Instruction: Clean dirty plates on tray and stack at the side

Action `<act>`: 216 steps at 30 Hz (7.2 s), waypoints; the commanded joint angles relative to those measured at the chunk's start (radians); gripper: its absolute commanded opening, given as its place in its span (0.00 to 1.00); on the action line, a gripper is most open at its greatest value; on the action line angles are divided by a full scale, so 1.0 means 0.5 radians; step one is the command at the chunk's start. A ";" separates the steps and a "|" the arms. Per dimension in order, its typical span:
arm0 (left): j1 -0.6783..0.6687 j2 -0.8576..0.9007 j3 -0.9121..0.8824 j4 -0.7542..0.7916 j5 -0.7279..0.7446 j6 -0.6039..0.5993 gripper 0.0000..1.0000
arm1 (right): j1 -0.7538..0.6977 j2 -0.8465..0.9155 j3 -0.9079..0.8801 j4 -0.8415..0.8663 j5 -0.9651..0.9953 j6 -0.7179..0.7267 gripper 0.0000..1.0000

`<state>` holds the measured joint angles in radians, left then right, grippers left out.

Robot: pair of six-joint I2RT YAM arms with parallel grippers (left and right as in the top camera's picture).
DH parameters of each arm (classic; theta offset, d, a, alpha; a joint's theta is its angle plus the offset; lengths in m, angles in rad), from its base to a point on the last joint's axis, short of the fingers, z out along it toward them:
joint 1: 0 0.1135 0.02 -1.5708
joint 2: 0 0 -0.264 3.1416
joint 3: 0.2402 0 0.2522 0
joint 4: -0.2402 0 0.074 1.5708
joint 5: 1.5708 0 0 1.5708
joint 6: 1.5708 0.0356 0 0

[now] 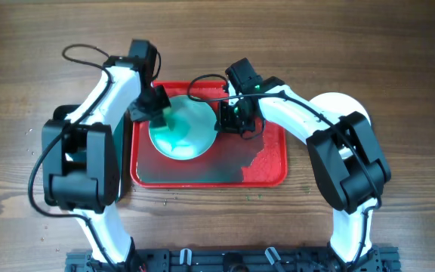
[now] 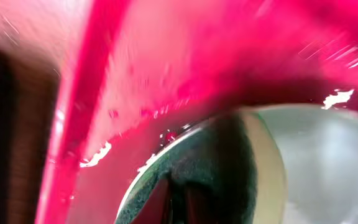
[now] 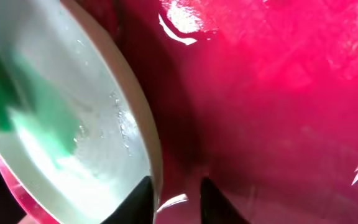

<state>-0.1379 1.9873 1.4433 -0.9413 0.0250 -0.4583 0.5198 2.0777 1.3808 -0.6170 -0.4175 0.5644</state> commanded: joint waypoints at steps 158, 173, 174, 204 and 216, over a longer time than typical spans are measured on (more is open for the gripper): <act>0.427 -1.536 -1.046 0.694 0.352 -0.204 1.00 | -1.201 -2.423 -0.391 -0.782 0.401 -0.233 1.00; 0.427 -1.536 -1.046 0.694 0.352 -0.204 1.00 | -1.047 -3.617 -1.833 0.608 0.745 -0.858 1.00; 0.427 -1.536 -1.046 0.694 0.352 -0.204 1.00 | -1.028 -3.734 -1.991 0.740 0.704 -0.932 1.00; 0.423 -1.586 -1.048 0.671 0.297 -0.189 1.00 | -1.012 -4.026 -2.750 1.259 0.506 -0.852 1.00; 0.298 -3.365 -2.485 1.717 0.031 0.449 1.00 | -1.012 -4.026 -2.750 1.259 0.506 -0.853 1.00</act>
<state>0.0185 0.4675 0.3813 -0.2100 0.0147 -0.4042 0.0082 0.0681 0.0063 0.0071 -0.1497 0.1299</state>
